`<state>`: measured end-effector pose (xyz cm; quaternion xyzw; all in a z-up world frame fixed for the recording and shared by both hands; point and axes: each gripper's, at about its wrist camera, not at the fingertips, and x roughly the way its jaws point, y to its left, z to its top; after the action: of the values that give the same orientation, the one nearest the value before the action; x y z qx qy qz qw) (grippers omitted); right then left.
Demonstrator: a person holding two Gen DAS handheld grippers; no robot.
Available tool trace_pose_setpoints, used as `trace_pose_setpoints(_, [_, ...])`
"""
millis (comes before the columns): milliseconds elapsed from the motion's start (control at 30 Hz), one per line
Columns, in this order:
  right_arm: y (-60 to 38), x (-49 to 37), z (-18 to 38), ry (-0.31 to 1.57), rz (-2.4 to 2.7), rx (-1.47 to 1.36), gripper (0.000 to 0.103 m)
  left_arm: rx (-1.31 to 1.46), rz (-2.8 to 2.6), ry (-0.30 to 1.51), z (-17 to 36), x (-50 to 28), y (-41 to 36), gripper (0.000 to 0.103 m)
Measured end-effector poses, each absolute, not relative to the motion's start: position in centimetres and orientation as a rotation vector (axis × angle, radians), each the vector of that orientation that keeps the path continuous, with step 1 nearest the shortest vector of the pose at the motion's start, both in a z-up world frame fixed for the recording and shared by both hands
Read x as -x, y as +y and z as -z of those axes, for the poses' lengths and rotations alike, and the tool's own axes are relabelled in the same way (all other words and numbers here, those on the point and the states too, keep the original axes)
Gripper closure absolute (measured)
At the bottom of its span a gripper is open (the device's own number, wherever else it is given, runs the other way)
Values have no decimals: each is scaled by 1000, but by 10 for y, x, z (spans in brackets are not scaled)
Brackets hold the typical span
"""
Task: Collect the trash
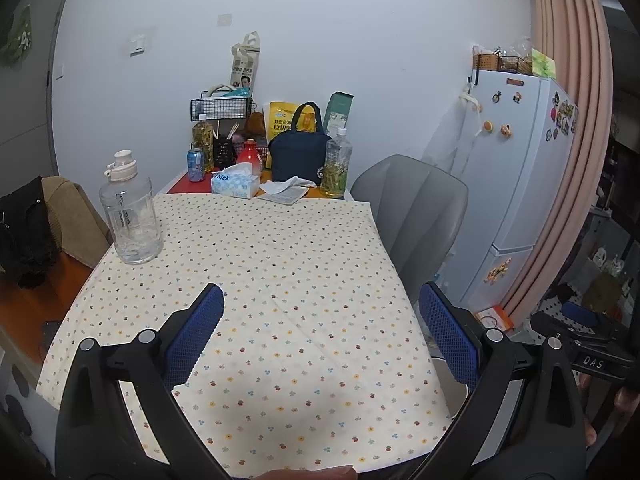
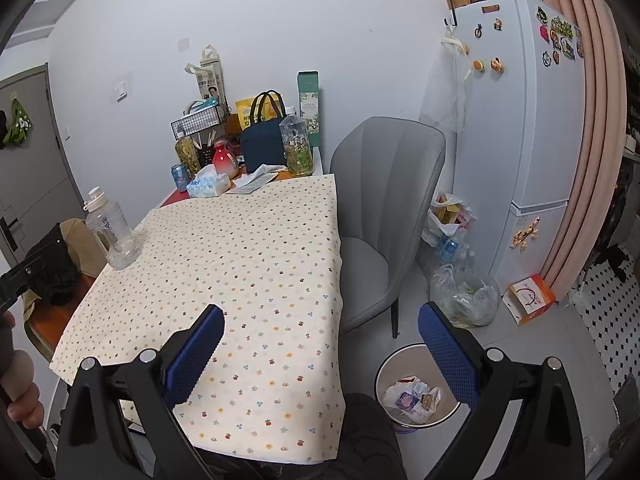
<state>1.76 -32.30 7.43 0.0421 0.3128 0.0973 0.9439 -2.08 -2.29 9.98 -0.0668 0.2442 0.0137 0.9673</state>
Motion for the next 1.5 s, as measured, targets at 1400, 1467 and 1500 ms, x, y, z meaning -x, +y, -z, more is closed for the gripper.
trace_pose_setpoints(1400, [-316, -20, -64, 643, -198, -85, 8, 183, -47, 514, -79, 25, -2, 6])
trace_pose_setpoints(1467, [-316, -21, -63, 643, -198, -85, 8, 184, -47, 516, -78, 25, -1, 6])
trace_pose_setpoints(1500, [-316, -21, -63, 644, -198, -85, 8, 184, -47, 517, -78, 24, -1, 6])
